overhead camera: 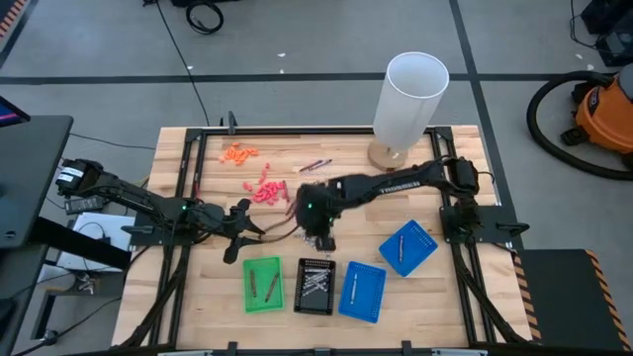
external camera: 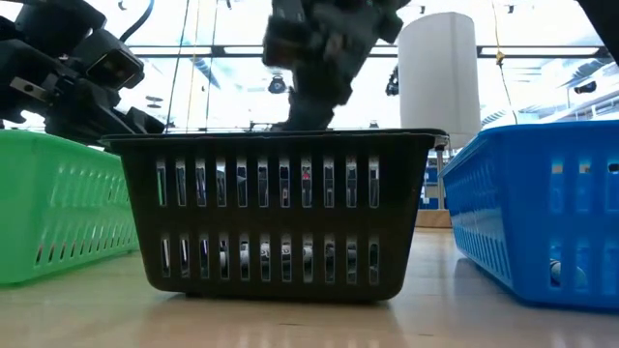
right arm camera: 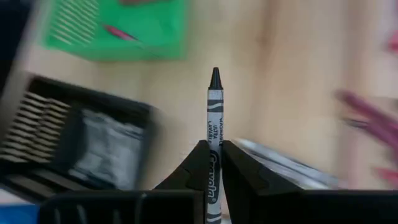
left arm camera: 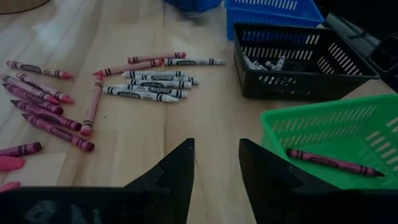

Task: Sort crayons
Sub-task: Put the black crayon into the black basket

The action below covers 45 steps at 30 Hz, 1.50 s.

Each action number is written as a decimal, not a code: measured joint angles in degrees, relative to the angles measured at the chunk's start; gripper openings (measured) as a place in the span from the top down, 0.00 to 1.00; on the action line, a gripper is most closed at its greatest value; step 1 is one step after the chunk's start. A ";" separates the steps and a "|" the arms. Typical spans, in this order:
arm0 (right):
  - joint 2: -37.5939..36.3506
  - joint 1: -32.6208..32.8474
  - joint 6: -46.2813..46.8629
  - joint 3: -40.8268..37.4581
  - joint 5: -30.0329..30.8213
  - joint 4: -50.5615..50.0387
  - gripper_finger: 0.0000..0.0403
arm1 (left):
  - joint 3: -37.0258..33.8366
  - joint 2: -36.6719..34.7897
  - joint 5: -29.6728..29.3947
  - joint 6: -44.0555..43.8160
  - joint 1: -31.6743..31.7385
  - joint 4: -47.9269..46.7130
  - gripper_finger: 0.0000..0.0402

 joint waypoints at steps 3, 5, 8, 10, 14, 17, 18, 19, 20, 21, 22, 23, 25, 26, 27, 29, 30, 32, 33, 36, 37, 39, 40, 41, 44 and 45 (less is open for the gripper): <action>0.58 3.12 6.81 -0.01 -1.53 2.83 0.90 | 0.00 0.00 0.02 -0.36 0.00 0.00 0.66; 0.61 5.26 9.80 -0.64 -0.49 3.38 0.90 | 0.00 0.00 0.03 -0.46 0.00 -0.02 0.66; 0.63 8.20 13.11 -2.09 2.85 5.03 0.90 | 0.00 0.00 0.03 -0.59 0.00 0.00 0.66; 0.64 10.05 15.36 -2.54 4.58 6.79 0.90 | 0.00 0.00 0.03 -0.59 0.00 0.00 0.66; 0.59 12.57 19.85 -5.69 7.51 10.07 0.90 | 0.00 0.00 0.08 -0.59 0.00 0.02 0.66; 0.61 13.85 22.48 -6.93 8.91 11.34 0.90 | 0.00 0.00 0.13 -0.61 0.00 0.02 0.66; 0.52 14.20 23.19 -7.46 9.71 12.10 0.90 | 0.00 0.00 0.17 -0.60 0.00 0.02 0.66; 0.52 14.54 23.76 -8.05 10.69 12.21 0.90 | 0.00 0.00 0.17 -0.61 0.00 0.02 0.66; 0.54 14.83 24.40 -8.58 11.26 12.11 0.90 | 0.00 0.00 0.18 -0.61 0.00 0.02 0.66; 0.61 15.11 24.98 -9.00 11.77 12.06 0.90 | 0.00 0.00 0.18 -0.61 0.00 0.02 0.66; 0.61 15.32 25.35 -9.13 12.04 12.12 0.90 | 0.00 0.00 0.17 -0.61 0.00 0.02 0.66; 0.60 15.51 25.46 -9.16 12.11 12.38 0.90 | 0.00 0.00 0.17 -0.61 0.00 0.02 0.66; 0.55 15.82 25.50 -9.16 12.16 12.70 0.90 | 0.00 0.00 0.17 -0.61 0.00 0.02 0.66; 0.55 15.91 25.50 -9.20 12.29 12.52 0.90 | 0.00 0.00 0.19 -0.61 0.00 0.02 0.66; 0.55 16.04 25.50 -9.26 12.57 12.44 0.90 | 0.00 0.00 0.17 -0.61 0.00 0.02 0.66; 0.55 16.08 25.52 -9.27 13.04 12.51 0.90 | 0.00 0.00 0.17 -0.61 0.00 0.02 0.66; 0.55 16.08 25.53 -9.27 13.09 12.53 0.89 | 0.00 0.00 0.17 -0.61 0.00 0.02 0.66; 0.55 16.08 25.54 -9.27 13.08 12.45 0.87 | 0.00 0.00 0.18 -0.61 0.00 0.02 0.66; 0.55 16.08 25.54 -9.27 13.07 12.46 0.86 | 0.00 0.00 0.18 -0.61 0.00 0.02 0.66; 0.55 16.08 25.54 -9.27 13.06 12.45 0.84 | 0.00 0.00 0.18 -0.61 0.00 0.02 0.66; 0.55 16.08 25.52 -9.27 13.04 12.45 0.83 | 0.00 0.00 0.17 -0.60 -0.01 0.02 0.66; 0.55 16.08 25.50 -9.27 12.96 12.46 0.82 | 0.00 0.00 0.17 -0.61 0.00 0.02 0.66; 0.55 16.08 25.46 -9.27 12.88 12.44 0.82 | 0.00 0.00 0.17 -0.61 -0.02 0.02 0.66; 0.55 16.08 25.42 -9.27 12.84 12.42 0.82 | 0.00 0.00 0.17 -0.60 -0.02 0.02 0.66; 0.55 16.08 25.39 -9.27 12.74 12.43 0.82 | 0.00 0.00 0.17 -0.61 -0.02 0.02 0.66; 0.55 16.08 25.36 -9.27 12.74 12.43 0.82 | 0.00 0.00 0.17 -0.61 -0.02 0.02 0.66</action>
